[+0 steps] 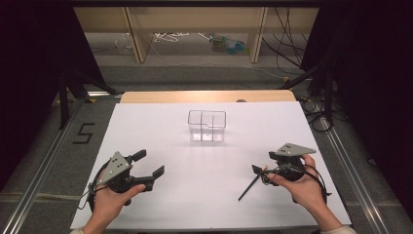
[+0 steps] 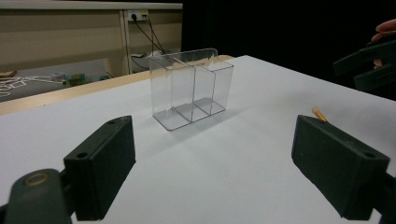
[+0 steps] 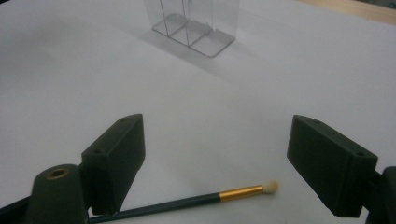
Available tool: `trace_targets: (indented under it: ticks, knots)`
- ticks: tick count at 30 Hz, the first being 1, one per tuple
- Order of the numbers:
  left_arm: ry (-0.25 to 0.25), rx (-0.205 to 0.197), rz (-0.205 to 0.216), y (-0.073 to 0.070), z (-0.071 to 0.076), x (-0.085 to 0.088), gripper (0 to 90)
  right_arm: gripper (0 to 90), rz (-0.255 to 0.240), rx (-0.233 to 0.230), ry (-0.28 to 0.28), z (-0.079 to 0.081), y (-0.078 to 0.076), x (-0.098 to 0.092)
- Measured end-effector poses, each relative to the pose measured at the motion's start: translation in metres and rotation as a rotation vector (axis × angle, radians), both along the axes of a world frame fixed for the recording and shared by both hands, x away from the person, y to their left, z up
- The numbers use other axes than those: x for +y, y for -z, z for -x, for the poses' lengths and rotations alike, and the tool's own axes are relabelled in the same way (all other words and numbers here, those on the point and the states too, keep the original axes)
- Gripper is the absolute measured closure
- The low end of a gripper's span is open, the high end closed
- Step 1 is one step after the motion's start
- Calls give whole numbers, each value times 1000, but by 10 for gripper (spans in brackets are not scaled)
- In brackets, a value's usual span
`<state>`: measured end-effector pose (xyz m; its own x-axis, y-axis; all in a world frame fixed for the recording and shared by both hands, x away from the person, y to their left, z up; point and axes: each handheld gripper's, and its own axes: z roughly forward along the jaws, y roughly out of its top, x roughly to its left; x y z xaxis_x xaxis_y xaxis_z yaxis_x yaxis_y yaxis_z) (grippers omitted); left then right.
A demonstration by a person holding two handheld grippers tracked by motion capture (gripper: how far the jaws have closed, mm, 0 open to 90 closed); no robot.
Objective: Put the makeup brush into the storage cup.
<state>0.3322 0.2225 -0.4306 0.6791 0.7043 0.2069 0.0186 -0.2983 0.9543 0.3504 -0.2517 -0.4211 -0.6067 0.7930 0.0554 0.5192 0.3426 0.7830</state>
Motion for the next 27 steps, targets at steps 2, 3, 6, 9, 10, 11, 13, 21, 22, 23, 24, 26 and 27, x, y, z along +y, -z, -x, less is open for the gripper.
trace_targets:
  ticks: [2, 3, 6, 9, 10, 11, 13, 21, 22, 23, 24, 26, 27]
  knots:
    - [1, 0, -2, 0, 0, 0, 132, 199, 18, 36, 27, -4, 0, 4]
    - [1, 0, -2, 0, 0, 0, 132, 200, 42, 72, 33, -6, -1, 5]
    - [1, 1, -4, 0, 0, 0, 133, 205, 86, 210, 86, -12, -2, 13]
    - [1, 2, -4, 0, 0, 0, 134, 212, 141, 308, 124, -19, 0, 20]
    - [2, 2, -4, 0, 0, 0, 134, 213, 145, 341, 132, -20, 2, 23]
    - [3, 2, -4, 0, 0, 0, 135, 217, 161, 379, 142, -22, 4, 25]
    - [7, 3, -3, 0, 1, -1, 135, 216, 190, 509, 186, -24, 7, 33]
    - [11, 3, 3, 0, 1, -1, 136, 218, 248, 646, 212, -43, 25, 40]
    - [11, 3, 3, 0, 1, -1, 136, 218, 248, 646, 212, -43, 25, 40]
    - [11, 2, 5, 0, 2, -1, 137, 218, 261, 631, 209, -46, 28, 41]
    - [11, 1, 5, 0, 2, -1, 136, 217, 282, 625, 197, -47, 30, 41]
    - [12, 1, 5, 0, 2, -1, 137, 216, 277, 664, 223, -47, 32, 45]
    - [12, 2, 5, 0, 2, -1, 137, 216, 277, 664, 223, -47, 32, 45]
